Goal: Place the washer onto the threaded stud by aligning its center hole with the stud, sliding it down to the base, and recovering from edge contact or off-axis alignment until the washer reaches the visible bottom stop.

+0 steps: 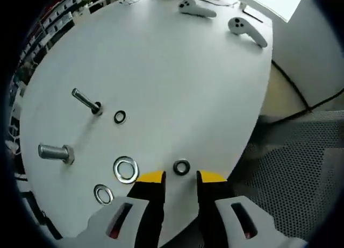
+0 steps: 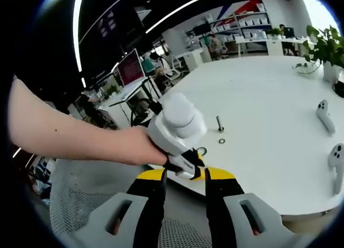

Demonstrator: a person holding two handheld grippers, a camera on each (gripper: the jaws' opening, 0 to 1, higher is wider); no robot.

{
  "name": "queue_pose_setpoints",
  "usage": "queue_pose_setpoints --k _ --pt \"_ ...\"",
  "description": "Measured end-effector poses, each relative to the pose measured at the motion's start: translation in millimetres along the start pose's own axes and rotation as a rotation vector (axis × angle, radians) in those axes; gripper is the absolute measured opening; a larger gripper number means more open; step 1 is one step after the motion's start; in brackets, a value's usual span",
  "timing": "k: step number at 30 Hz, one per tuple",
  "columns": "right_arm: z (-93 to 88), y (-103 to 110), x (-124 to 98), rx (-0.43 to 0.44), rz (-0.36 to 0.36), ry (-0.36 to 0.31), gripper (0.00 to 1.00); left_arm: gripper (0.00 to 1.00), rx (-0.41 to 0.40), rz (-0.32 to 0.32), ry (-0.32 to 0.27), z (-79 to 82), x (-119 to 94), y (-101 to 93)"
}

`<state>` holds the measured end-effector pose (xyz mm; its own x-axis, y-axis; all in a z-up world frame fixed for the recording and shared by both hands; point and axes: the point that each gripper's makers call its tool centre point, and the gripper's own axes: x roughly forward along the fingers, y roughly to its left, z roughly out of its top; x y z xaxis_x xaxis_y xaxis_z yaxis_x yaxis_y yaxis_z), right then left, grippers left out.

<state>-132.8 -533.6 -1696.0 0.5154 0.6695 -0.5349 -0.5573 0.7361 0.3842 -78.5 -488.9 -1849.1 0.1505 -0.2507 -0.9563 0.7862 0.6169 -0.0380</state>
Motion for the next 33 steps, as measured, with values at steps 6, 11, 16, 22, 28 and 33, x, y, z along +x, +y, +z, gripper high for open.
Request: queue_pose_setpoints --k 6,11,16,22,28,33 --pt "2.5 -1.0 -0.5 0.002 -0.006 -0.014 0.31 0.19 0.124 -0.002 0.025 2.0 0.2 -5.9" --pt "2.5 -0.8 -0.1 0.003 -0.006 -0.013 0.3 0.21 0.174 -0.004 0.054 2.7 1.3 -8.0" --pt "2.1 -0.4 -0.7 0.005 -0.005 -0.014 0.3 0.19 0.229 -0.009 0.058 4.6 3.0 -8.6" --pt "2.4 -1.1 -0.6 0.006 -0.009 -0.016 0.3 0.11 0.267 -0.017 0.091 6.2 4.3 -11.3" --pt "1.8 -1.3 -0.5 0.006 -0.009 -0.013 0.3 0.1 0.272 -0.012 0.096 5.1 4.5 -11.0" --pt "1.8 -0.8 -1.1 0.007 -0.007 -0.014 0.3 0.16 0.316 -0.054 0.103 2.3 3.9 -14.5"
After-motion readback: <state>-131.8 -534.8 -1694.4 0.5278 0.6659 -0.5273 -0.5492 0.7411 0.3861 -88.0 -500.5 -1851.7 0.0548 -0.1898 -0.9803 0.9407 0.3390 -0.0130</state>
